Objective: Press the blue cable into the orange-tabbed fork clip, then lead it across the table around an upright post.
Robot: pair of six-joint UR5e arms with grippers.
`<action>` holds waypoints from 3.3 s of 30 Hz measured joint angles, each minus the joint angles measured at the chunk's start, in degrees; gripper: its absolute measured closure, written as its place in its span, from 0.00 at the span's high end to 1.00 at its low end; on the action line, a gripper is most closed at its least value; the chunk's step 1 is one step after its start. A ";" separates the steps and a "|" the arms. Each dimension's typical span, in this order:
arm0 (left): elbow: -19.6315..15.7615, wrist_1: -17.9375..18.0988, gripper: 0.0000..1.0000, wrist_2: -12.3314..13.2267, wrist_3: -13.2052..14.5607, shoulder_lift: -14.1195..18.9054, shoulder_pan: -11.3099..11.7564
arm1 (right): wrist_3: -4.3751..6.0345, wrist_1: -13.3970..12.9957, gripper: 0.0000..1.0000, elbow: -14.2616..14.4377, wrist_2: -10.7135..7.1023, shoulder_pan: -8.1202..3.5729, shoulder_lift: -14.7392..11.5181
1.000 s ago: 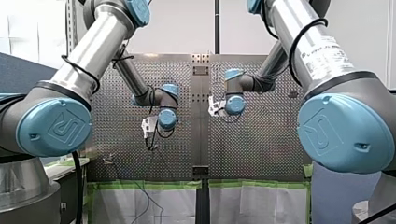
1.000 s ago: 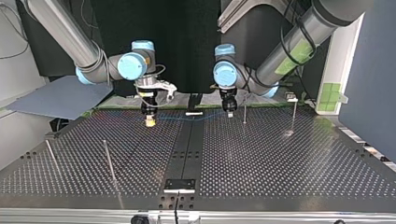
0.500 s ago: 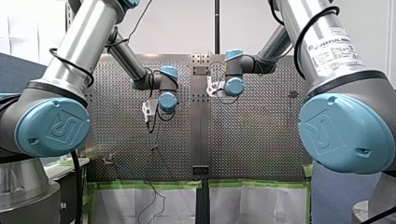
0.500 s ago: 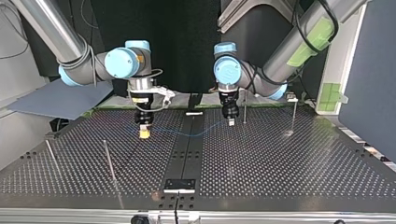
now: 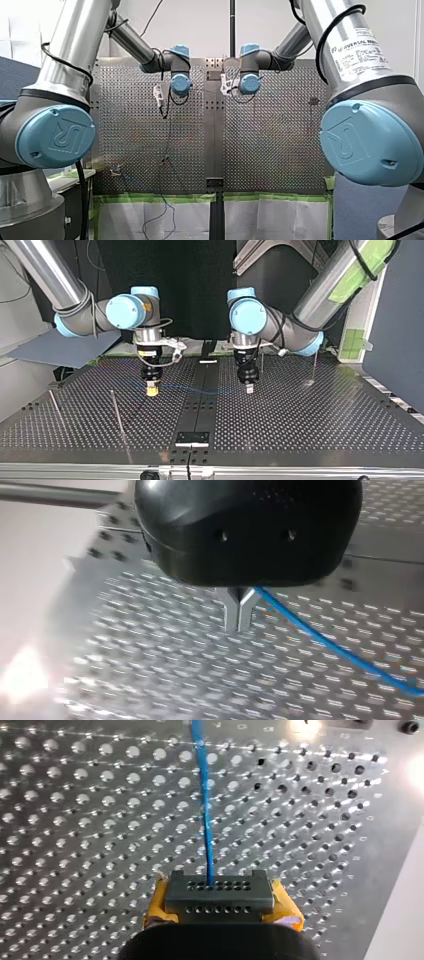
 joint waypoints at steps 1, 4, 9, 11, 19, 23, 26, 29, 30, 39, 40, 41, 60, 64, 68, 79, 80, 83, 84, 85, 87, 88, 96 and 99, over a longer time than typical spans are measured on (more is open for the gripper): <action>0.57 -0.35 0.00 0.00 0.03 0.59 -0.08 | 0.00 0.21 0.00 -0.29 0.01 0.00 -0.01; 1.89 -1.05 0.00 -0.01 0.18 2.01 -0.35 | 0.05 1.22 0.00 -1.53 0.04 0.01 -0.10; 2.93 -1.34 0.00 0.05 0.36 2.63 -0.52 | 0.14 2.94 0.00 -4.20 0.05 0.02 -0.17; 3.35 -1.50 0.00 0.18 0.40 2.65 -0.54 | 0.20 3.44 0.00 -5.11 0.06 0.02 -0.19; 4.15 -2.48 0.00 1.26 0.54 2.51 -0.62 | 0.53 4.79 0.00 -7.62 0.05 -0.19 -0.43; 4.24 -2.64 0.00 2.02 0.54 2.46 -0.70 | 0.70 5.54 0.00 -8.97 0.01 -0.44 -0.50; 4.39 -2.72 0.00 2.71 0.50 2.38 -0.80 | 0.85 6.36 0.00 -10.11 -0.03 -0.69 -0.63; 4.47 -2.75 0.00 2.97 0.47 2.35 -0.84 | 1.14 6.94 0.00 -10.79 -0.04 -1.08 -0.92; 4.57 -2.81 0.00 3.06 0.48 2.25 -0.90 | 1.25 7.04 0.00 -10.90 -0.05 -1.21 -1.04; 8.59 -6.45 0.00 4.35 0.54 -1.03 -2.51 | 1.68 8.17 0.00 -11.69 -0.08 -2.95 -2.29; 9.12 -6.83 0.00 4.47 0.55 -1.19 -2.68 | 1.70 8.42 0.00 -11.84 -0.07 -3.15 -2.34; 9.64 -7.16 0.00 4.57 0.55 -1.30 -2.84 | 1.72 8.72 0.00 -12.00 -0.04 -3.42 -2.39; 20.51 -13.37 0.00 6.51 0.91 -5.36 -5.77 | 3.19 10.38 0.00 -12.51 0.22 -7.19 -3.81; 22.62 -14.68 0.00 6.79 1.01 -7.06 -6.71 | 3.28 10.48 0.00 -12.51 0.28 -7.71 -4.05; 24.82 -16.39 0.00 6.61 1.14 -8.79 -7.57 | 3.39 10.64 0.00 -12.51 0.47 -8.07 -4.09; 30.84 -17.88 0.00 6.56 1.15 -10.21 -9.34 | 3.99 12.49 0.00 -12.50 1.77 -10.39 -4.09; 31.31 -17.91 0.00 6.56 1.14 -10.25 -9.47 | 4.02 12.67 0.00 -12.51 1.77 -10.61 -4.10; 32.51 -17.95 0.00 6.52 1.08 -10.29 -9.81 | 4.16 13.07 0.00 -12.51 1.79 -11.18 -4.14; 32.79 -17.96 0.00 6.52 1.05 -10.31 -9.91 | 4.19 13.14 0.00 -12.51 1.79 -11.35 -4.15; 32.93 -17.96 0.00 6.51 1.03 -10.31 -9.96 | 4.23 13.21 0.00 -12.51 1.79 -11.51 -4.17; 33.10 -17.97 0.00 6.53 0.99 -10.34 -10.03 | 4.30 13.32 0.00 -12.51 1.76 -11.86 -4.19; 33.15 -17.97 0.00 6.54 0.97 -10.37 -10.04 | 4.33 13.37 0.00 -12.51 1.75 -12.00 -4.20; 35.50 -19.85 0.00 6.57 1.42 -12.54 -11.02 | 4.38 13.98 0.00 -12.52 1.72 -13.19 -4.24; 37.20 -21.52 0.00 6.57 1.43 -14.22 -11.62 | 4.38 14.13 0.00 -12.52 1.71 -13.63 -4.28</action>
